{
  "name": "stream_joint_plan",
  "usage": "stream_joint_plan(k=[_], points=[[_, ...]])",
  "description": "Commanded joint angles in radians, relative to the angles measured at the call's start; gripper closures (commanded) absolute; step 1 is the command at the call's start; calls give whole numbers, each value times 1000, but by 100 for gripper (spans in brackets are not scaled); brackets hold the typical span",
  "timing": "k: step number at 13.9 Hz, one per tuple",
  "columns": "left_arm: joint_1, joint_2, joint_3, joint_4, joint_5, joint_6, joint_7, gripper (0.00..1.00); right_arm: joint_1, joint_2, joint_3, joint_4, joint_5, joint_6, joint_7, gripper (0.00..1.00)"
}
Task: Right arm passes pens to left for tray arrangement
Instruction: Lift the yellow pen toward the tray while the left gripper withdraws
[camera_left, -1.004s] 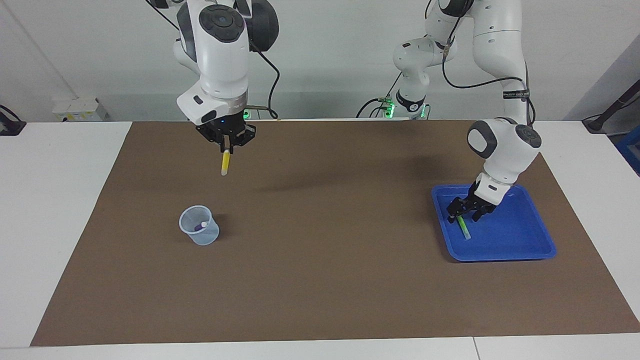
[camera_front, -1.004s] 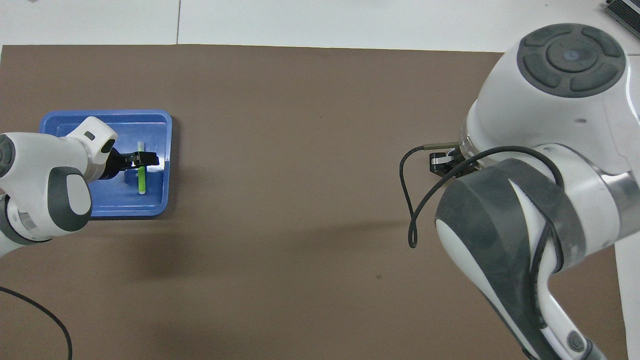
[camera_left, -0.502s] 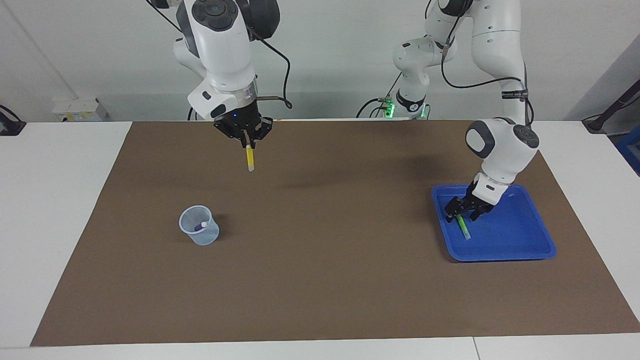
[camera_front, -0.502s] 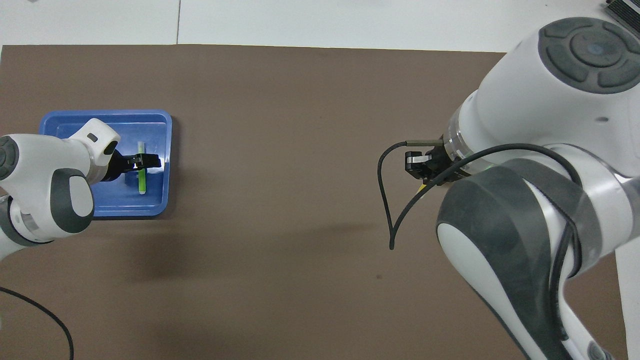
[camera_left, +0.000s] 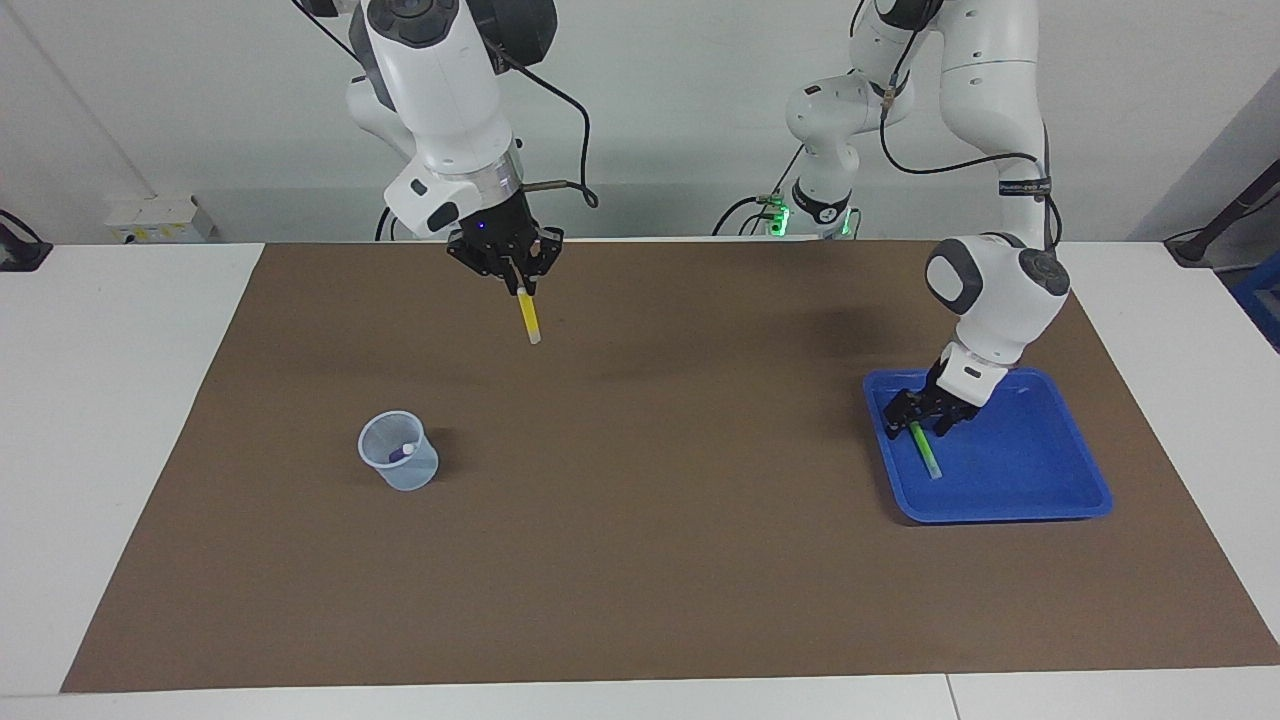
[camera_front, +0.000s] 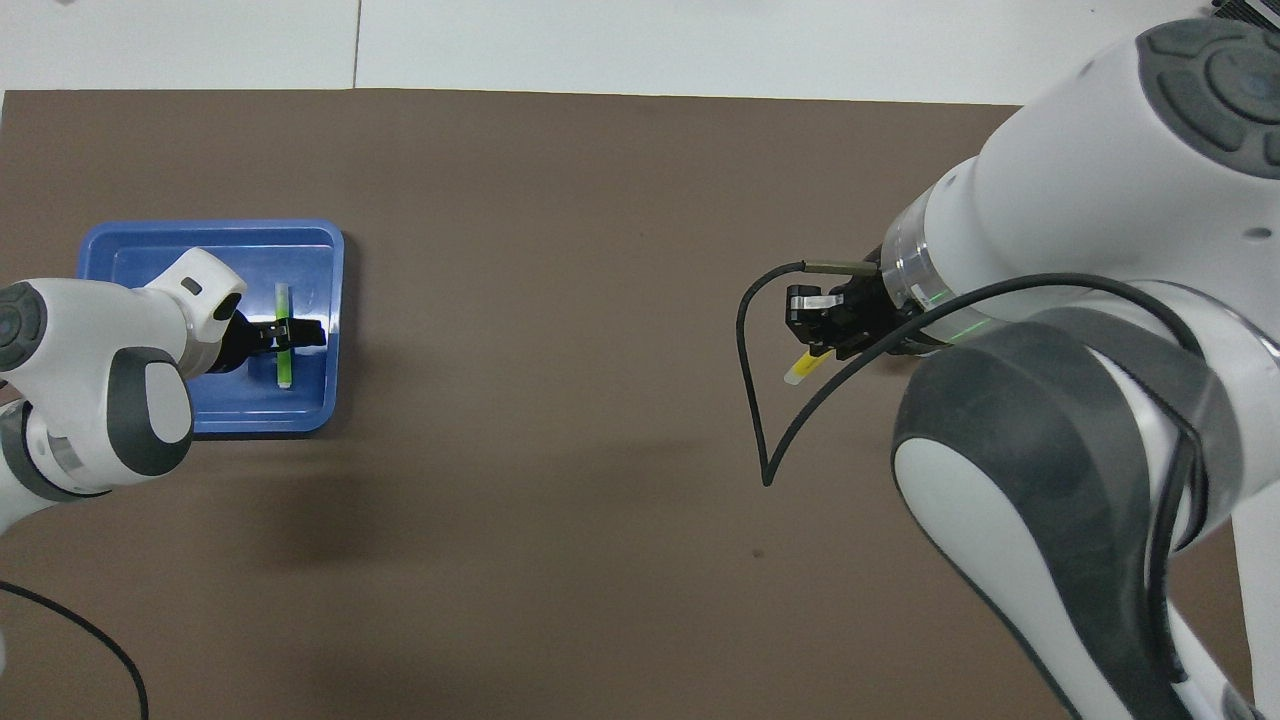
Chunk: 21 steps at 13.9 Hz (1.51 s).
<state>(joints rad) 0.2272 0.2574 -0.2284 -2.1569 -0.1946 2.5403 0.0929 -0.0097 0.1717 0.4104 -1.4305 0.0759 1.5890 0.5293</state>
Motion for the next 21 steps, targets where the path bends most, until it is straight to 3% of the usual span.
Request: stream_joint_plan(k=[1, 11, 21], points=[[-12, -29, 9, -41, 20, 5, -21, 1, -18, -1, 7, 1, 51, 54, 50, 100], [-12, -29, 9, -47, 20, 5, -21, 1, -15, 0, 8, -24, 137, 187, 184, 100], [-12, -27, 9, -43, 20, 8, -21, 1, 16, -3, 18, -54, 289, 329, 514, 100]])
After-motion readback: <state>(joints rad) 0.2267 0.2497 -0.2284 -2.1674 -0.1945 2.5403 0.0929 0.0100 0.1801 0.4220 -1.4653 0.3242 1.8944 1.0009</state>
